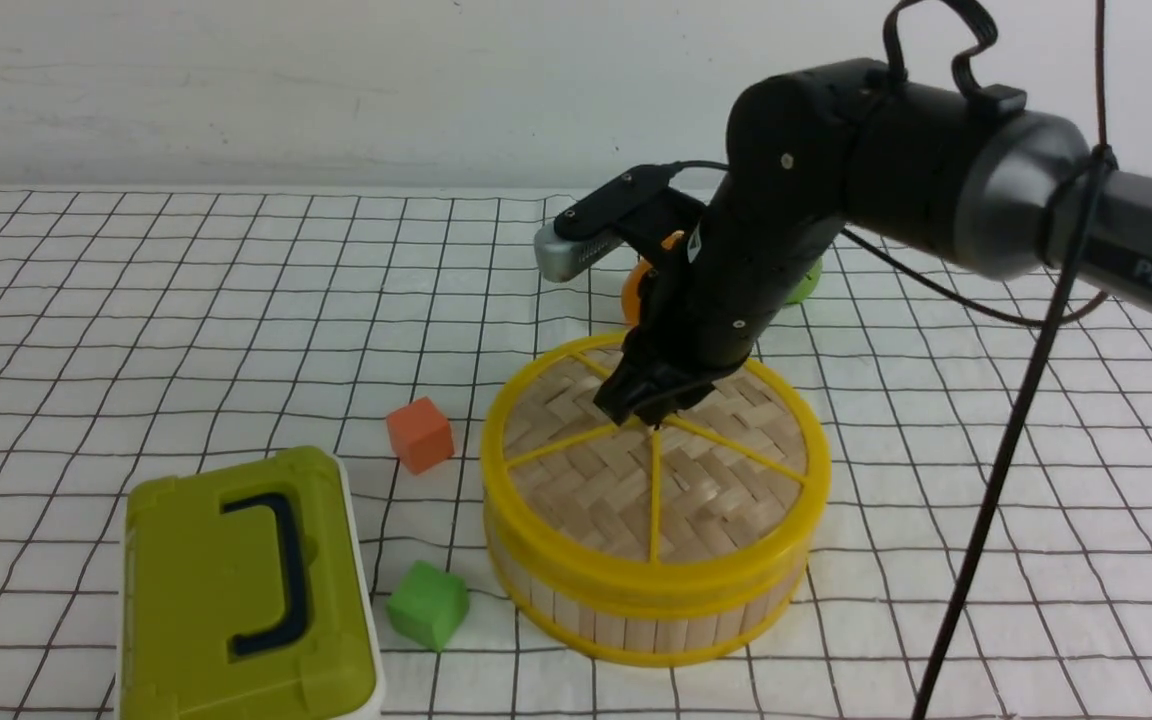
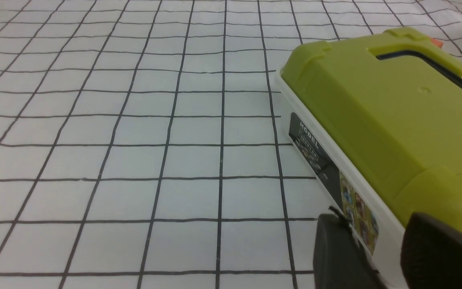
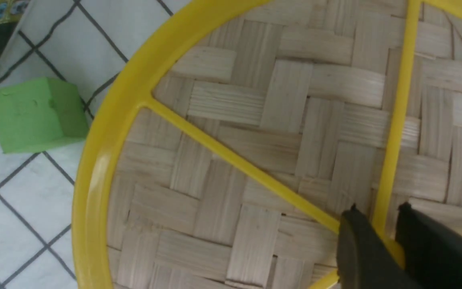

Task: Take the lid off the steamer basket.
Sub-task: Use the right arm to lift the lid of the steamer, then use the right arm to place the steamer lid on the table

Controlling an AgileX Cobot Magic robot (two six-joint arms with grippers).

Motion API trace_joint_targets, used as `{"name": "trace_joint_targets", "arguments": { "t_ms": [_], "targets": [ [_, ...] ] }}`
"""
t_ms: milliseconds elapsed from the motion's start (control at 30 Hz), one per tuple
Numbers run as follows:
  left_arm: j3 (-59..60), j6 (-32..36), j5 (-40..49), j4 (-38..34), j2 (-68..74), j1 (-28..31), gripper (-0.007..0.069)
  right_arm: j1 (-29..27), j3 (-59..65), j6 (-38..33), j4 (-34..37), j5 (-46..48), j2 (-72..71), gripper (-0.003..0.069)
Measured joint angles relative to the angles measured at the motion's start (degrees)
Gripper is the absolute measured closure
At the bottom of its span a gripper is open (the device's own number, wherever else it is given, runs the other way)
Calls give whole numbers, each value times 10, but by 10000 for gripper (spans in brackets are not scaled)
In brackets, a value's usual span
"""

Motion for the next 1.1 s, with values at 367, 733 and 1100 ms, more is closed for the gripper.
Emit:
{"name": "trace_joint_targets", "arguments": {
  "t_ms": [367, 733, 1100],
  "targets": [
    [0, 0, 0, 0, 0, 0, 386, -116, 8, 11, -12, 106, -165, 555],
    [0, 0, 0, 0, 0, 0, 385, -266, 252, 14, -12, -45, -200, 555],
    [0, 0, 0, 0, 0, 0, 385, -292, 282, 15, -12, -142, -112, 555]
  ]
}}
